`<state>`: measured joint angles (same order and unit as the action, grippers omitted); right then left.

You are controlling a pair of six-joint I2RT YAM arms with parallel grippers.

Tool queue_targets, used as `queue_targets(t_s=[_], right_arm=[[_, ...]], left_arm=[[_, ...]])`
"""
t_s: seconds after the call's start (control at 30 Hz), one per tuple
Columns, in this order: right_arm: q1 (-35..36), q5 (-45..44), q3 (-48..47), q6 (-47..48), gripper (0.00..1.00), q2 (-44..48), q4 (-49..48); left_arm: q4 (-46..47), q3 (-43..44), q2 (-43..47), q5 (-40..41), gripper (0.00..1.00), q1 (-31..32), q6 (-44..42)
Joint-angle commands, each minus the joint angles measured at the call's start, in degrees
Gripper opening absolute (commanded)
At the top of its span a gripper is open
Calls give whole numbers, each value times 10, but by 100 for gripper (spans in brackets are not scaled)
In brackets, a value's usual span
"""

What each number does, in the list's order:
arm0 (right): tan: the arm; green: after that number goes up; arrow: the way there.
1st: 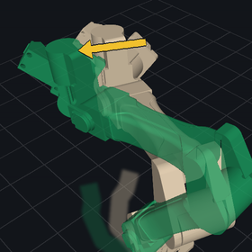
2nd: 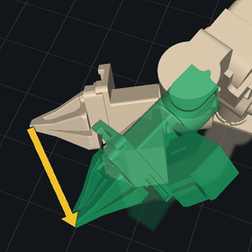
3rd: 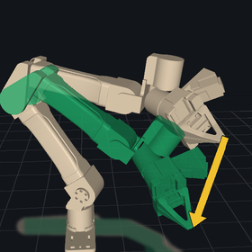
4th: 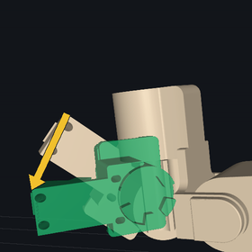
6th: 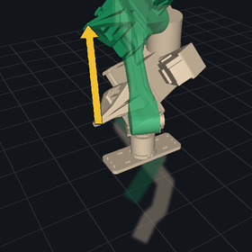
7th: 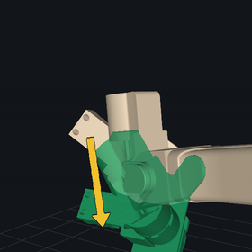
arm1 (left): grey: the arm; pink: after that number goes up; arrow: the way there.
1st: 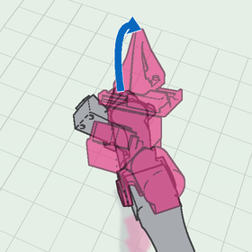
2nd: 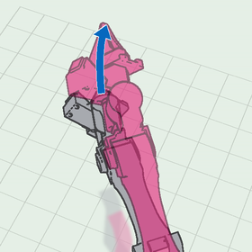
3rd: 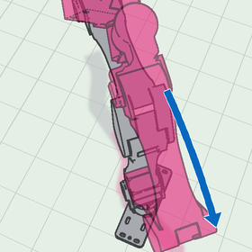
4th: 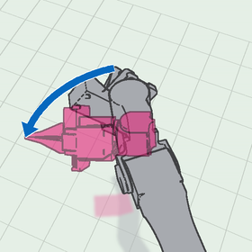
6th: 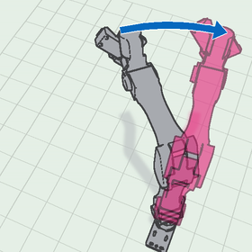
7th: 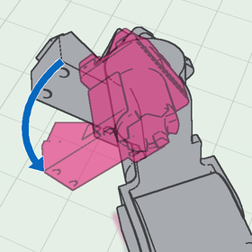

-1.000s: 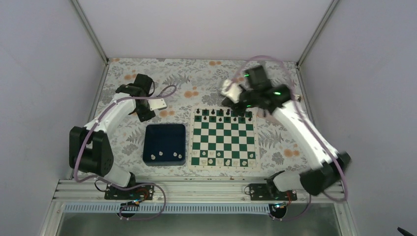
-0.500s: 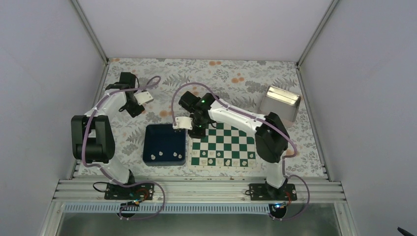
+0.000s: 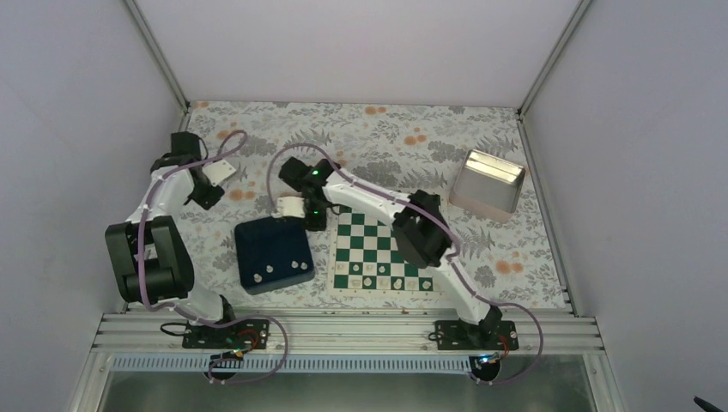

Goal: Set up the chess pieces on the board
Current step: Adjust the storage box at the center of the board.

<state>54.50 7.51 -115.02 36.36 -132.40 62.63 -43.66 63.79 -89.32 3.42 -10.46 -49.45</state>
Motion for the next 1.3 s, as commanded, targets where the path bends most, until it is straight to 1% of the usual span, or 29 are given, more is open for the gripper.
queue_targets(t_s=[0.0,0.07,0.17,0.27,0.33,0.4,0.5,0.63,0.77,0.93,1.03,1.17,1.27], right_arm=[[54,9,-169,12,4,-82,19],[77,15,-204,21,4,-102,-3],[103,15,-200,35,4,-105,-48],[110,-9,-198,24,4,-99,-61],[110,-22,-164,16,4,-67,-70],[109,-38,-101,18,4,-11,-85],[110,-45,-52,19,4,25,-51],[119,-12,-9,25,4,41,17],[147,31,28,34,4,54,16],[181,59,-2,41,4,13,17],[193,55,-32,39,4,-18,-2],[195,46,-96,31,4,-60,-10],[194,33,-128,23,4,-80,-25]], left_arm=[[15,-12,31,-10,2,-59,-23],[11,-15,36,-22,2,-83,-32],[2,-24,41,-37,2,-109,-45],[2,-44,50,-41,2,-117,-51],[0,-55,52,-42,2,-117,-54],[-4,-63,52,-38,2,-117,-58],[1,-77,51,-18,2,-117,-61],[-5,-90,52,8,2,-118,-68],[-23,-89,57,24,2,-124,-71],[-27,-87,54,44,2,-137,-75],[-28,-85,59,52,2,-148,-78],[-38,-90,69,58,2,-164,-95],[-56,-96,69,48,2,-174,-112]])
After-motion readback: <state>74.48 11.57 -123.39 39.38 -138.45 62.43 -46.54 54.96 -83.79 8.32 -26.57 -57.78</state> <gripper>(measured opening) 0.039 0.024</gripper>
